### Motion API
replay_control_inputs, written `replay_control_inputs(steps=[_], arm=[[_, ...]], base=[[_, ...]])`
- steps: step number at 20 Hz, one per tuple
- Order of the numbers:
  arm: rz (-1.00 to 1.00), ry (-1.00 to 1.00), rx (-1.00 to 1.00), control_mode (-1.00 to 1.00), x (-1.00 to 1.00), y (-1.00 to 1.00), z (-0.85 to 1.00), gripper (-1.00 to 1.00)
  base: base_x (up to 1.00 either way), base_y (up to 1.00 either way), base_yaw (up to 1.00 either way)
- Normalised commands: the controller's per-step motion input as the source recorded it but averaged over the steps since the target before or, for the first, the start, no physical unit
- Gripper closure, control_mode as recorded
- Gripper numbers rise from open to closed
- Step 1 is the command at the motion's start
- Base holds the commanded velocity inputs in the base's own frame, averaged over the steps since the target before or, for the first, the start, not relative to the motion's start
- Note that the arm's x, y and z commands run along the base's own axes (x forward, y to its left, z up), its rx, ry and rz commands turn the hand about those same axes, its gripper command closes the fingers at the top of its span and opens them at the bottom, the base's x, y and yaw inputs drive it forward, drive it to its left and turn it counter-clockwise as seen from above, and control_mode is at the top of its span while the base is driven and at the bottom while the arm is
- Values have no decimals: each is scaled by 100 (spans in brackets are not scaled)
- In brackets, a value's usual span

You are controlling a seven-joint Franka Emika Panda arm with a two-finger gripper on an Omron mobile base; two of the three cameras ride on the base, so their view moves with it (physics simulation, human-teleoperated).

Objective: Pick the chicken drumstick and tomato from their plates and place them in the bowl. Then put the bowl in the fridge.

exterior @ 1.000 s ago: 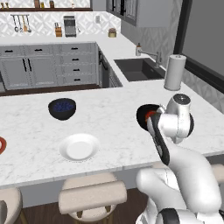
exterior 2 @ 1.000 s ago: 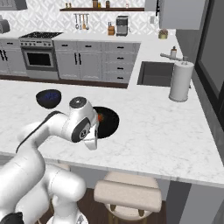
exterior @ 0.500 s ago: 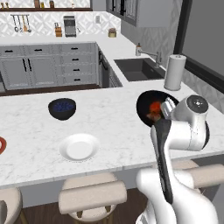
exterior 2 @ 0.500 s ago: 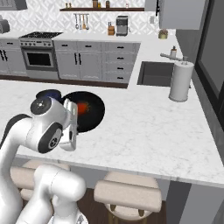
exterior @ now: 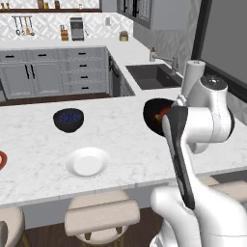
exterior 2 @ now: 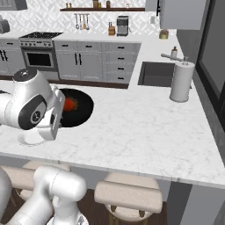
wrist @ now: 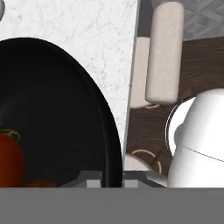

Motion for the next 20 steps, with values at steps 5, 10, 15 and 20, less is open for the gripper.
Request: replay_control_inputs(steps=[5, 10, 15, 20], arm=[[0, -10, 2, -100, -85, 0, -13, 100], [0, -7, 0, -100, -100, 0, 1, 100], [0, -9, 0, 100, -68, 0, 17, 100], [0, 0, 0, 100, 0, 0, 0, 100]], base=[[0, 0, 0], [0, 0, 0], [0, 0, 0], [-30, 2, 3]])
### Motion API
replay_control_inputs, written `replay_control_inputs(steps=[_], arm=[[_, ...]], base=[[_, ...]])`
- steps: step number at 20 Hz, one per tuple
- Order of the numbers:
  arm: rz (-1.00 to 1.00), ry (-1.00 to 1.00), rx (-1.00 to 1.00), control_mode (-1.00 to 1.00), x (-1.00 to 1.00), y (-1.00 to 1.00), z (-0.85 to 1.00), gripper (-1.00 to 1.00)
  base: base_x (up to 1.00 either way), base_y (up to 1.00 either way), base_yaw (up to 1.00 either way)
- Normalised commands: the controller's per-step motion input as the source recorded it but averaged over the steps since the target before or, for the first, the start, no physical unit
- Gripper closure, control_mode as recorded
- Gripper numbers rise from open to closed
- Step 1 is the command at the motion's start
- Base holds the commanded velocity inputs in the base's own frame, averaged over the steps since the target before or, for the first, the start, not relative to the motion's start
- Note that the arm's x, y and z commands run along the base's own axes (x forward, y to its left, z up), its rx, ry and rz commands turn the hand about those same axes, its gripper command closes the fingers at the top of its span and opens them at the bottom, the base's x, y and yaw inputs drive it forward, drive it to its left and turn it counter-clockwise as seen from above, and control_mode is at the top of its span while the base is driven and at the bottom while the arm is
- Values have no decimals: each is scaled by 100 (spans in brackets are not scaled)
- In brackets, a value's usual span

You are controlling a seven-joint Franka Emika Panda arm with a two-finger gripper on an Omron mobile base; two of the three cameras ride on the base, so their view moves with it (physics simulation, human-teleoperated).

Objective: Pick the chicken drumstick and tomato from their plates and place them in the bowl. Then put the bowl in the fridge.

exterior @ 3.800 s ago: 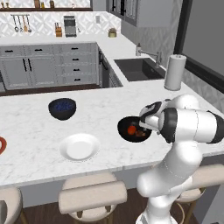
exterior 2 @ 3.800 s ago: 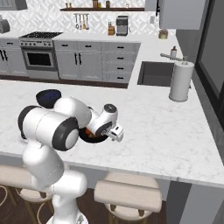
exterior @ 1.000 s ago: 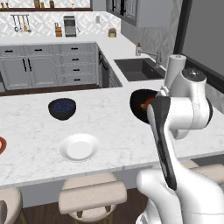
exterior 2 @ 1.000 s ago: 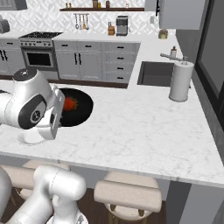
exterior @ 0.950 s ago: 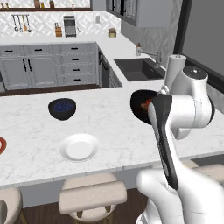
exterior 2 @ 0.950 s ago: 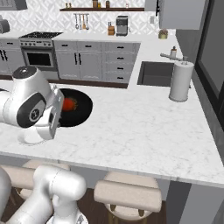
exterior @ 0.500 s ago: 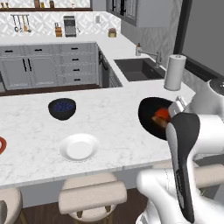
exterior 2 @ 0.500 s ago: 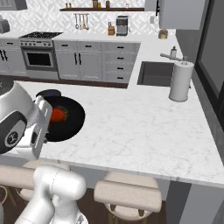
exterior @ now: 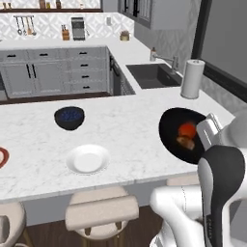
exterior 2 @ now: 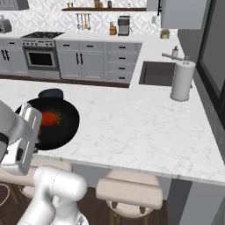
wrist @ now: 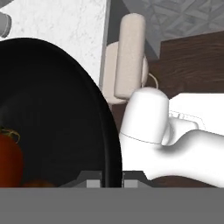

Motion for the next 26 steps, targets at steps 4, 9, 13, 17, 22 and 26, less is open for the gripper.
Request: replay_control_inputs(steps=[4, 9, 13, 17, 22, 26], arm=[[0, 0, 0, 100, 0, 0, 0, 100], [0, 0, 0, 100, 0, 0, 0, 100], [0, 0, 0, 100, 0, 0, 0, 100], [0, 0, 0, 100, 0, 0, 0, 100], [0, 0, 0, 100, 0, 0, 0, 100], [0, 0, 0, 100, 0, 0, 0, 100]], base=[[-100, 63, 7], [-100, 98, 14], [-74, 100, 23], [-36, 100, 27], [-3, 97, 62], [0, 65, 81]])
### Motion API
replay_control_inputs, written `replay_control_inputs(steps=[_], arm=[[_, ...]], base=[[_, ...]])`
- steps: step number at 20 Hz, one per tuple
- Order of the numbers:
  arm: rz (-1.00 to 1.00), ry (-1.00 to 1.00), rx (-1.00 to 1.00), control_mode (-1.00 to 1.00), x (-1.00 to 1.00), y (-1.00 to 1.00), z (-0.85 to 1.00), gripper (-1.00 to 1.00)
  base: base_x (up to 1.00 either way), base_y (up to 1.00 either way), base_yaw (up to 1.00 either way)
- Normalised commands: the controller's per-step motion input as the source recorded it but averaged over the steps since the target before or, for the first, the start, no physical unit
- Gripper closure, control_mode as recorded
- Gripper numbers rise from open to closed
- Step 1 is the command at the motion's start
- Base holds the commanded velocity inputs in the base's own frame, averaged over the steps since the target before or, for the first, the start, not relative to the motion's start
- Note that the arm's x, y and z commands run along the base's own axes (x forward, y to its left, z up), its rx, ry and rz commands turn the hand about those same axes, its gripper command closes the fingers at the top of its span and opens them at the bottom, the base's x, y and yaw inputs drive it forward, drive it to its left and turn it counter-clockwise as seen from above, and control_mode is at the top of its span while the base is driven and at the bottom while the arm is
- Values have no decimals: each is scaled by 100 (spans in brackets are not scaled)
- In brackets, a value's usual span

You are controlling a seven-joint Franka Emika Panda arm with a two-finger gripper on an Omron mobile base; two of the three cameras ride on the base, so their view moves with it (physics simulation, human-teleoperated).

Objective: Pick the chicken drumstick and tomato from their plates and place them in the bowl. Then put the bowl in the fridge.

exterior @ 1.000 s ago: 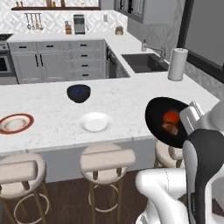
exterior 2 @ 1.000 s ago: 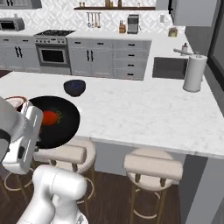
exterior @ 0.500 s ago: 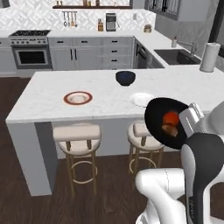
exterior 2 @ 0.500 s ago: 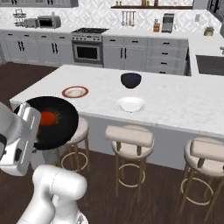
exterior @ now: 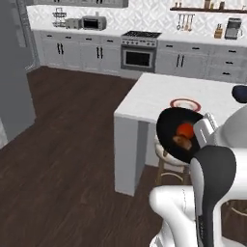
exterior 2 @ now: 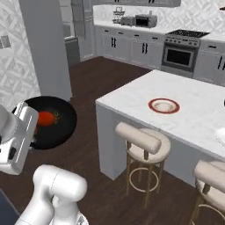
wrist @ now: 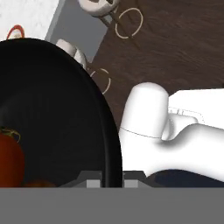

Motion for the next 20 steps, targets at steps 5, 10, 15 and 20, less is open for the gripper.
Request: replay_control_inputs(steps=[5, 10, 15, 20], arm=[[0, 0, 0, 100, 0, 0, 0, 100], [0, 0, 0, 100, 0, 0, 0, 100], [0, 0, 0, 100, 0, 0, 0, 100], [0, 0, 0, 100, 0, 0, 0, 100]], base=[[6, 35, 91], [100, 24, 7], [100, 50, -21], [100, 95, -35]])
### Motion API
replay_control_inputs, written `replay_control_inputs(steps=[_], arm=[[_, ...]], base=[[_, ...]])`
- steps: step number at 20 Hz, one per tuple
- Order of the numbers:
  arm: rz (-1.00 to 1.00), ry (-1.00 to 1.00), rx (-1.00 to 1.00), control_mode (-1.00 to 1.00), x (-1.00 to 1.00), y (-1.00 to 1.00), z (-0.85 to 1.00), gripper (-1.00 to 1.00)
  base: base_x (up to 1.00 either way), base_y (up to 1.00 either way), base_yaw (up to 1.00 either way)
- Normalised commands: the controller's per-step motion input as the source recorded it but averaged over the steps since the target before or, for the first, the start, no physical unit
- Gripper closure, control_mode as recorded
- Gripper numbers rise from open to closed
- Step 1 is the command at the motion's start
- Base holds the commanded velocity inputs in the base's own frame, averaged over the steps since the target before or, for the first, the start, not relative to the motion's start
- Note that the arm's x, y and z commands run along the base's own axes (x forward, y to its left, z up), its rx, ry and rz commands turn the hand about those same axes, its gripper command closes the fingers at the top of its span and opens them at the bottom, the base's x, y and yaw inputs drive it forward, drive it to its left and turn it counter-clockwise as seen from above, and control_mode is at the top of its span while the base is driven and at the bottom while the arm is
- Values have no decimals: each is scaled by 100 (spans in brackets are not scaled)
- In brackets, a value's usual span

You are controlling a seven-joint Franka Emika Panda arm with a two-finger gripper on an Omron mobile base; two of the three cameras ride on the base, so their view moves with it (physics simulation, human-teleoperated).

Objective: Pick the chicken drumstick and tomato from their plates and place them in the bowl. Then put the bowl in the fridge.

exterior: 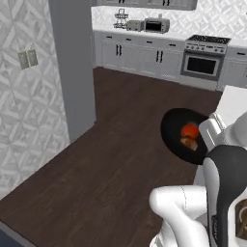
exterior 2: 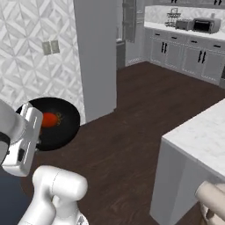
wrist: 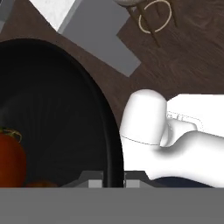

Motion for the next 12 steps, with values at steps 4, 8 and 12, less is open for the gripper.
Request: replay_control_inputs(steps=[4, 8, 12], arm=[[0, 0, 0, 100, 0, 0, 0, 100], [0, 0, 0, 100, 0, 0, 0, 100], [0, 0, 0, 100, 0, 0, 0, 100]], base=[[100, 100, -51], [100, 100, -52], [100, 77, -41]])
